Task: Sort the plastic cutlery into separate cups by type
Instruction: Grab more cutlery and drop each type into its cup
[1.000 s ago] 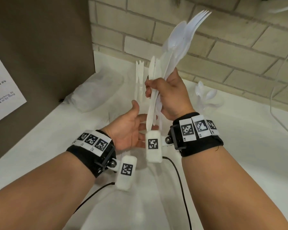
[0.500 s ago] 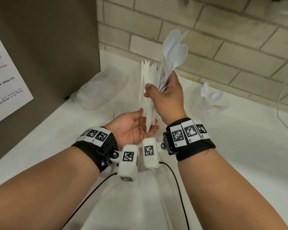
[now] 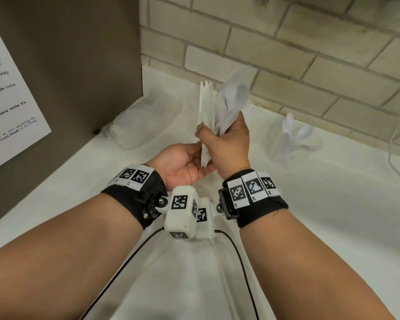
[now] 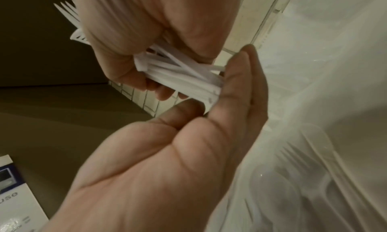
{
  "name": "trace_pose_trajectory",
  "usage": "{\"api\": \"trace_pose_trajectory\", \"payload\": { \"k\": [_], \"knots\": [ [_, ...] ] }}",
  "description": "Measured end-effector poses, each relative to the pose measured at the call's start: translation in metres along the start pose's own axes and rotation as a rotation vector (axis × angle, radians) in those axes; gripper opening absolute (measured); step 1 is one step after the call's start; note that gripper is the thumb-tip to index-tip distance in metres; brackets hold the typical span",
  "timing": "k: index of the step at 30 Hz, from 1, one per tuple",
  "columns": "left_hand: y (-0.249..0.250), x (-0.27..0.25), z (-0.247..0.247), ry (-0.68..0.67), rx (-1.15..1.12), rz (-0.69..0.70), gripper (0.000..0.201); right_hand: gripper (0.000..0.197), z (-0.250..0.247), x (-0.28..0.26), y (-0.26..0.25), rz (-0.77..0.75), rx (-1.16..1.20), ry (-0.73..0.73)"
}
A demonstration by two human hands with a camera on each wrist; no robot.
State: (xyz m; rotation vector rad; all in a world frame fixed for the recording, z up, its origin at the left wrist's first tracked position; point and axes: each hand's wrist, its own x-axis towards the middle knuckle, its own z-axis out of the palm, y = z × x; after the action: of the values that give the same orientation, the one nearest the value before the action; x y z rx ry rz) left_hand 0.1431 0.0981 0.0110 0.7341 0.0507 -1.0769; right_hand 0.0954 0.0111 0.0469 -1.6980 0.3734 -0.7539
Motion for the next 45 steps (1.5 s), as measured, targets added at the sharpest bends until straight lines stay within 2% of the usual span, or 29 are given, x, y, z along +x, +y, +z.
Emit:
{"api": "trace_pose_trajectory", "payload": {
  "k": [4, 7, 13, 16, 17, 19, 21, 23, 24, 25, 26, 27, 28, 30, 33, 35, 37, 38, 41, 43, 45],
  "knots": [
    [0.002, -0.002, 0.003, 0.027, 0.01, 0.013, 0.028, 0.037, 0.0, -0.001, 0.005, 0.035, 0.007, 0.039],
    [0.004, -0.003, 0.007, 0.055, 0.033, 0.026, 0.026, 0.037, -0.001, -0.002, 0.008, 0.07, -0.022, 0.015],
    [0.007, 0.002, 0.009, 0.105, -0.018, 0.018, 0.032, 0.039, 0.0, -0.003, 0.012, 0.133, 0.008, 0.012],
    [0.006, 0.001, 0.01, 0.109, 0.073, 0.017, 0.029, 0.029, 0.0, -0.002, 0.013, 0.161, 0.022, 0.01],
    [0.006, -0.001, 0.009, 0.075, 0.141, 0.017, 0.034, 0.029, -0.001, -0.001, 0.012, 0.175, 0.047, 0.012],
    [0.009, -0.003, 0.005, -0.046, 0.233, 0.049, 0.061, 0.037, -0.004, 0.002, 0.011, 0.206, 0.118, 0.005],
    [0.015, -0.005, 0.003, -0.161, 0.316, 0.167, 0.083, 0.027, -0.009, 0.0, 0.011, 0.223, 0.169, -0.075],
    [0.019, -0.01, 0.007, -0.238, 0.564, 0.299, 0.093, 0.01, -0.009, -0.006, 0.011, 0.214, 0.07, -0.206],
    [0.019, -0.012, 0.01, -0.238, 0.696, 0.338, 0.087, 0.006, -0.007, -0.01, 0.011, 0.202, -0.003, -0.275],
    [0.018, -0.015, 0.014, -0.21, 0.797, 0.366, 0.076, 0.017, -0.005, -0.012, 0.01, 0.204, -0.099, -0.327],
    [0.017, -0.014, 0.014, -0.165, 0.859, 0.396, 0.065, 0.022, -0.004, -0.013, 0.012, 0.209, -0.158, -0.368],
    [0.016, -0.014, 0.015, -0.122, 0.875, 0.422, 0.057, 0.017, -0.003, -0.013, 0.012, 0.237, -0.133, -0.42],
    [0.015, -0.013, 0.016, -0.075, 0.847, 0.447, 0.052, 0.009, -0.004, -0.013, 0.014, 0.25, -0.09, -0.455],
    [0.012, -0.011, 0.019, 0.005, 0.751, 0.52, 0.046, 0.015, -0.009, -0.012, 0.021, 0.258, -0.012, -0.505],
    [0.01, -0.01, 0.021, 0.067, 0.72, 0.605, 0.043, 0.026, -0.009, -0.013, 0.023, 0.267, -0.062, -0.503],
    [0.009, -0.012, 0.019, 0.014, 0.753, 0.584, 0.053, 0.03, -0.009, -0.013, 0.022, 0.274, -0.053, -0.483],
    [0.008, -0.015, 0.016, -0.065, 0.821, 0.486, 0.063, 0.011, -0.01, -0.015, 0.017, 0.23, -0.076, -0.514],
    [0.008, -0.015, 0.014, -0.096, 0.847, 0.431, 0.062, 0.004, -0.011, -0.015, 0.017, 0.22, -0.094, -0.544],
    [0.01, -0.014, 0.01, -0.096, 0.878, 0.362, 0.042, 0.024, -0.011, -0.019, 0.011, 0.238, -0.059, -0.607],
    [0.01, -0.015, 0.009, -0.061, 0.886, 0.397, 0.031, 0.014, -0.01, -0.017, 0.01, 0.229, -0.093, -0.637],
    [0.012, -0.015, 0.008, -0.013, 0.756, 0.454, 0.024, 0.004, -0.013, -0.013, 0.007, 0.231, -0.249, -0.659]
  ]
}}
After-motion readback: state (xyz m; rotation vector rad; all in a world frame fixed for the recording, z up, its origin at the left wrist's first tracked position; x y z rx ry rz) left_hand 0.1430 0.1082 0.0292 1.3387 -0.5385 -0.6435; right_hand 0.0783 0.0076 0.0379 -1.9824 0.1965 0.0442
